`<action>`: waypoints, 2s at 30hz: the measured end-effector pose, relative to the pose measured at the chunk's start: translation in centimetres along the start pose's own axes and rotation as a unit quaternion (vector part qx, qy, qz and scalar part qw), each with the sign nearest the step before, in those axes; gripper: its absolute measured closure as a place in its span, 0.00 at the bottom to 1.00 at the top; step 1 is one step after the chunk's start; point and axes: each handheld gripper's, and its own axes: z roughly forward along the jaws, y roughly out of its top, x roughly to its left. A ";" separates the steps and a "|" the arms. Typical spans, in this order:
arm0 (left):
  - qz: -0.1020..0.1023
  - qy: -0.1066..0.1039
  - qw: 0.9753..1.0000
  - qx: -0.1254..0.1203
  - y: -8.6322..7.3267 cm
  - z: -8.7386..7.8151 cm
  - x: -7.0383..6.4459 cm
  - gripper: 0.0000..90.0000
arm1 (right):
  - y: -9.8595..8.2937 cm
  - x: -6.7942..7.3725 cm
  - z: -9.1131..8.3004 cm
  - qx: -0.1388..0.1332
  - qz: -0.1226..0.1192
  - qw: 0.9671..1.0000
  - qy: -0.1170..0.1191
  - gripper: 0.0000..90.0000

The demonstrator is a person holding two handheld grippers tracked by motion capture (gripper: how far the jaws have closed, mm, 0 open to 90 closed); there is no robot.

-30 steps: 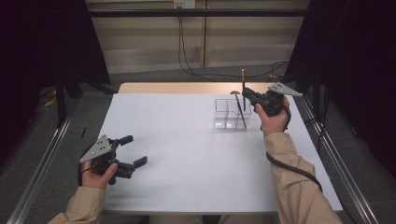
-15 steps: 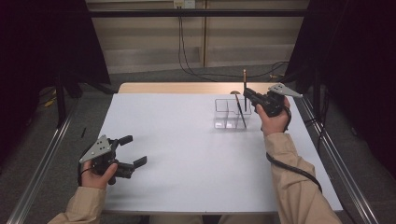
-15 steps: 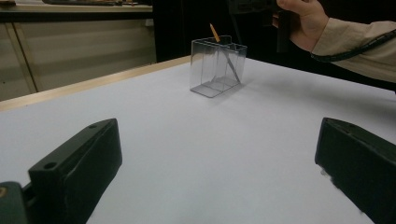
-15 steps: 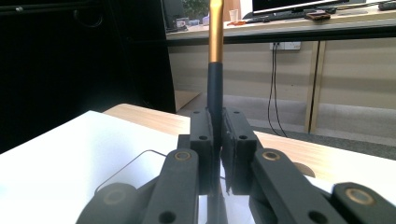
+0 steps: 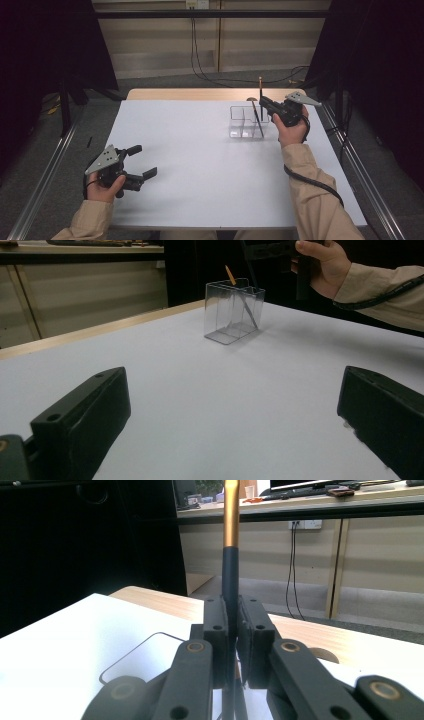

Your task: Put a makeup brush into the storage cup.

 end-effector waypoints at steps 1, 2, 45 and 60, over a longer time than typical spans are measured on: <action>0.000 0.000 1.000 0.000 0.0 0.0 0.0 0.01 | 0.0 0.0 0.0 0.000 0.000 1.000 0.000 0.93; 0.001 0.000 1.000 0.000 0.0 0.0 0.0 0.01 | 0.0 0.0 0.0 0.000 0.000 1.000 -0.001 0.93; 0.004 0.003 1.000 0.000 0.1 0.0 -0.1 0.01 | -1.7 -0.1 -0.7 0.014 0.009 1.000 0.008 0.93; 0.006 0.004 1.000 0.001 0.2 0.0 -0.2 0.01 | -1.8 -0.1 -1.4 0.018 0.026 0.999 0.019 0.52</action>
